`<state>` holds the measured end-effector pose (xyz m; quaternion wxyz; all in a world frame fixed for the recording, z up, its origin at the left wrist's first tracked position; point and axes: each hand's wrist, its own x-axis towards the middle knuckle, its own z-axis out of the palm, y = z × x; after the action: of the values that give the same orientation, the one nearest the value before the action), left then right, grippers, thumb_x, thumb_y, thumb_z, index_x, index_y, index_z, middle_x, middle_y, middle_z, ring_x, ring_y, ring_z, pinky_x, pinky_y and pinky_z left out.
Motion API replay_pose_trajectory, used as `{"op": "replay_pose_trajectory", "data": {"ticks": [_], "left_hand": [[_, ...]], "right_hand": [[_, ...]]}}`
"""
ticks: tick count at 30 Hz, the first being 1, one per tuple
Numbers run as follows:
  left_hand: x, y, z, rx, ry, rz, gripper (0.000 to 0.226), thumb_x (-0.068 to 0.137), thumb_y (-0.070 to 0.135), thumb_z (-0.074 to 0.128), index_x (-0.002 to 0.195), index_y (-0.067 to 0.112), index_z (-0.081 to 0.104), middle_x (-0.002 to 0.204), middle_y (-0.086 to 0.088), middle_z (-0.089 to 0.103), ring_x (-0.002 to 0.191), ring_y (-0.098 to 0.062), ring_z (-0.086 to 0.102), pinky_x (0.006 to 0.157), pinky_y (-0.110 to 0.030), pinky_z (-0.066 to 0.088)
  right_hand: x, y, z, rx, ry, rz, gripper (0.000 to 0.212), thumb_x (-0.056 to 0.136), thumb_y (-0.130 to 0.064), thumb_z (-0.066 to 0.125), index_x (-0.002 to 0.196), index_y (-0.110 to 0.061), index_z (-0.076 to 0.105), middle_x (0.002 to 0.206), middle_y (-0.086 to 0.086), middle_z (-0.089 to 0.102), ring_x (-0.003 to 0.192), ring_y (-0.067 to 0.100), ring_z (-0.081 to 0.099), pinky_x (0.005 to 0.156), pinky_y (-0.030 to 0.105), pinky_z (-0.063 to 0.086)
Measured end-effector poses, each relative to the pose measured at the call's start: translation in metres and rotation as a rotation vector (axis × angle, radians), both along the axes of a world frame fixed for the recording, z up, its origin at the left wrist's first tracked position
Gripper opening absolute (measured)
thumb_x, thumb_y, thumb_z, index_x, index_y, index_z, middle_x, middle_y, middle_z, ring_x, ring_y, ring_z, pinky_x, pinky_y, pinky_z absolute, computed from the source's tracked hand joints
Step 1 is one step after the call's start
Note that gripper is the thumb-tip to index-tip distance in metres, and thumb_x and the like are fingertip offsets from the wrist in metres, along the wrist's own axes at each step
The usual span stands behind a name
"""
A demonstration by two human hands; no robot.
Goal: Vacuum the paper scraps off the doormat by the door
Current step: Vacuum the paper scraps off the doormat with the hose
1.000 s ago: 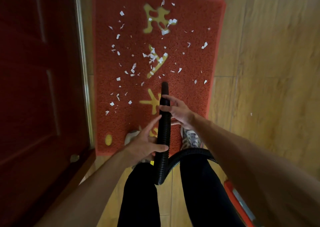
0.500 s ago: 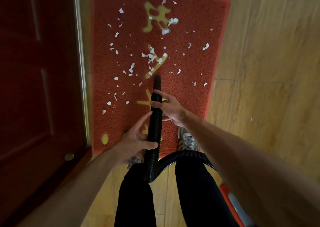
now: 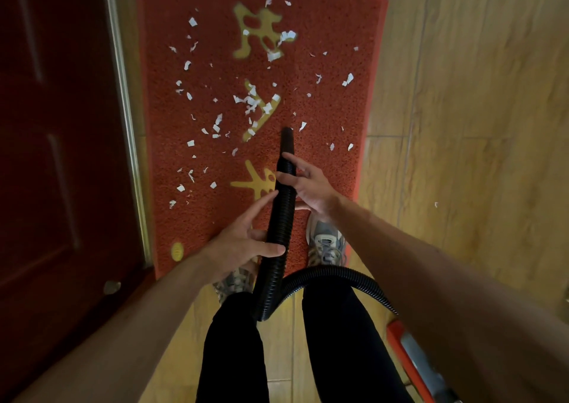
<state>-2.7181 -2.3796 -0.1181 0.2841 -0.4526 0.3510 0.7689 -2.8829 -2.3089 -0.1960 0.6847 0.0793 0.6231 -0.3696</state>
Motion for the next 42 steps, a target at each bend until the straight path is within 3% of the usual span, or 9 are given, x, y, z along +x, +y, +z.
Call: {"op": "replay_pose_trajectory", "data": {"ticks": [6,10,16,20,22,29,36,39,42], "left_hand": [[-0.02,-0.003,0.001,0.005,0.006,-0.063,0.099,0.083,-0.003,0.073,0.144,0.059,0.026,0.097,-0.007,0.077,0.091,-0.028,0.074,0.066,-0.044,0.059],[-0.032,-0.005,-0.003,-0.019,0.022,-0.092,0.097,0.082,-0.002,0.074,0.14,0.062,0.03,0.1,-0.007,0.077,0.097,-0.028,0.073,0.085,-0.057,0.055],[-0.042,-0.009,-0.006,-0.02,0.033,-0.071,0.094,0.083,-0.005,0.071,0.141,0.058,0.032,0.098,-0.008,0.077,0.094,-0.025,0.074,0.076,-0.042,0.055],[-0.032,-0.019,-0.009,-0.017,-0.015,-0.025,0.094,0.083,-0.004,0.072,0.138,0.061,0.035,0.103,-0.013,0.076,0.095,-0.03,0.073,0.071,-0.047,0.058],[-0.024,-0.022,-0.011,-0.005,-0.023,-0.002,0.093,0.083,-0.005,0.071,0.14,0.059,0.035,0.107,-0.015,0.075,0.096,-0.033,0.072,0.073,-0.049,0.057],[-0.015,-0.018,-0.006,0.015,-0.046,-0.017,0.095,0.082,-0.005,0.072,0.14,0.061,0.033,0.108,-0.015,0.074,0.099,-0.034,0.072,0.081,-0.056,0.058],[-0.033,-0.006,-0.007,0.01,0.013,-0.119,0.096,0.082,-0.005,0.072,0.142,0.059,0.032,0.104,-0.011,0.076,0.095,-0.031,0.073,0.08,-0.055,0.057],[-0.041,-0.004,-0.007,0.023,0.031,-0.121,0.097,0.082,-0.008,0.07,0.145,0.055,0.03,0.101,-0.009,0.077,0.091,-0.023,0.074,0.072,-0.04,0.055],[-0.043,-0.006,-0.008,0.011,0.025,-0.106,0.097,0.082,-0.008,0.07,0.145,0.054,0.031,0.102,-0.01,0.077,0.092,-0.022,0.074,0.078,-0.04,0.053]], "right_hand": [[-0.016,0.005,0.0,0.011,0.012,-0.087,0.062,0.09,-0.012,0.068,0.146,-0.027,0.044,0.128,0.011,0.058,0.085,0.016,0.066,0.063,0.034,0.057],[-0.025,0.007,0.0,0.027,0.061,-0.123,0.061,0.09,-0.013,0.068,0.145,-0.027,0.045,0.128,0.01,0.057,0.088,0.017,0.065,0.066,0.035,0.055],[-0.032,0.001,-0.002,0.022,0.101,-0.092,0.06,0.092,-0.014,0.067,0.145,-0.028,0.044,0.127,0.008,0.056,0.089,0.017,0.065,0.065,0.033,0.057],[-0.029,-0.018,-0.002,0.006,0.092,-0.033,0.062,0.092,-0.012,0.066,0.147,-0.028,0.041,0.127,0.01,0.056,0.09,0.018,0.066,0.066,0.035,0.059],[-0.025,-0.024,-0.001,-0.011,0.074,0.017,0.065,0.092,-0.013,0.066,0.148,-0.028,0.038,0.128,0.011,0.056,0.094,0.02,0.066,0.07,0.037,0.06],[-0.014,-0.02,0.005,0.02,0.082,0.031,0.064,0.091,-0.012,0.067,0.148,-0.028,0.04,0.13,0.012,0.055,0.093,0.02,0.066,0.064,0.033,0.06],[-0.024,0.013,0.002,0.065,0.101,-0.119,0.063,0.09,-0.015,0.068,0.146,-0.028,0.043,0.13,0.009,0.056,0.09,0.016,0.064,0.065,0.032,0.056],[-0.027,0.019,0.001,0.077,0.114,-0.185,0.061,0.09,-0.013,0.068,0.145,-0.028,0.045,0.122,0.006,0.06,0.085,0.013,0.065,0.06,0.029,0.056],[-0.029,0.013,0.001,0.049,0.136,-0.145,0.06,0.092,-0.013,0.066,0.145,-0.029,0.045,0.126,0.009,0.059,0.086,0.014,0.064,0.057,0.026,0.055]]}}
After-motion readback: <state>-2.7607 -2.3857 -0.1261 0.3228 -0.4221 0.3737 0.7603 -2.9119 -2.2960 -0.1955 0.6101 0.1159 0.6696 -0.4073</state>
